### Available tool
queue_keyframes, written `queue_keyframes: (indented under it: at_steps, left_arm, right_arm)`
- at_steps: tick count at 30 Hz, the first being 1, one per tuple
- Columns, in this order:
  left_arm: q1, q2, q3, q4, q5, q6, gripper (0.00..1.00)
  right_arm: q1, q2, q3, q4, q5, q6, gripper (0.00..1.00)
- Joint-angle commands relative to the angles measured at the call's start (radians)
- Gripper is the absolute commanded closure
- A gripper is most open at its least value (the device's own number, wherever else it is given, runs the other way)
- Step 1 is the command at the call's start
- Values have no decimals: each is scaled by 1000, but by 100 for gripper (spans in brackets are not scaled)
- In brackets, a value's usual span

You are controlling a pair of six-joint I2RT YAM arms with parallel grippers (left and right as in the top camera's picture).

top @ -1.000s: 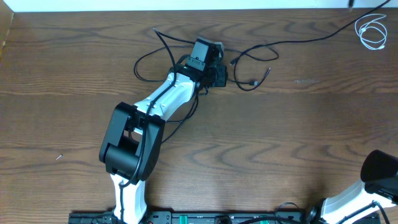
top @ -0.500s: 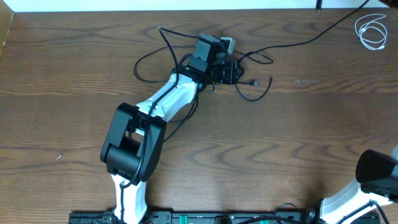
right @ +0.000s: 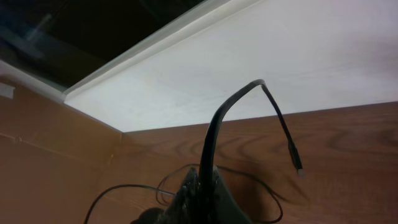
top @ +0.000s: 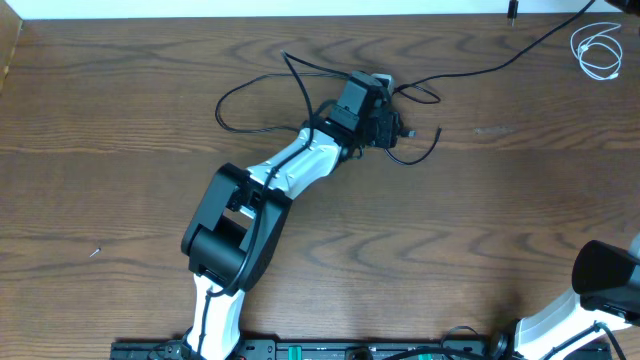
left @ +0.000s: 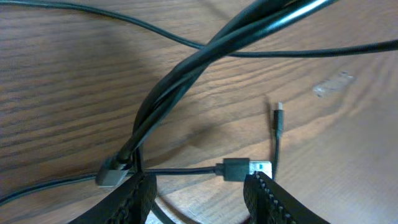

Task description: Untangle cables

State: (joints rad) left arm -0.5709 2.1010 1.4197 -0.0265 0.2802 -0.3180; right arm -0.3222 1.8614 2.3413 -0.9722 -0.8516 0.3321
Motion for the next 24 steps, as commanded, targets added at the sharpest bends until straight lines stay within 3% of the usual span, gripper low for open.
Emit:
queue_keyframes:
  at_steps: [1, 7, 16, 20, 23, 24]
  left_arm:
    - [-17, 18, -2, -2, -166, -45, 49]
    - [-21, 37, -2, -10, -298, -140, 49]
    - [-26, 85, -2, 17, -292, -140, 50]
    - [-24, 85, -2, 25, -293, -140, 61]
    - [-20, 86, -2, 16, -306, -139, 81]
    - [-18, 86, -2, 4, -322, -140, 92]
  right_arm:
    - [5, -31, 14, -1, -6, -16, 99]
    - [4, -31, 14, -1, -23, -17, 99]
    - [2, -31, 14, -6, -23, -24, 99]
    - [2, -31, 14, 2, -23, -23, 99]
    - [-4, -33, 14, 64, -49, -7, 99]
    - [-10, -36, 14, 99, -72, 14, 99]
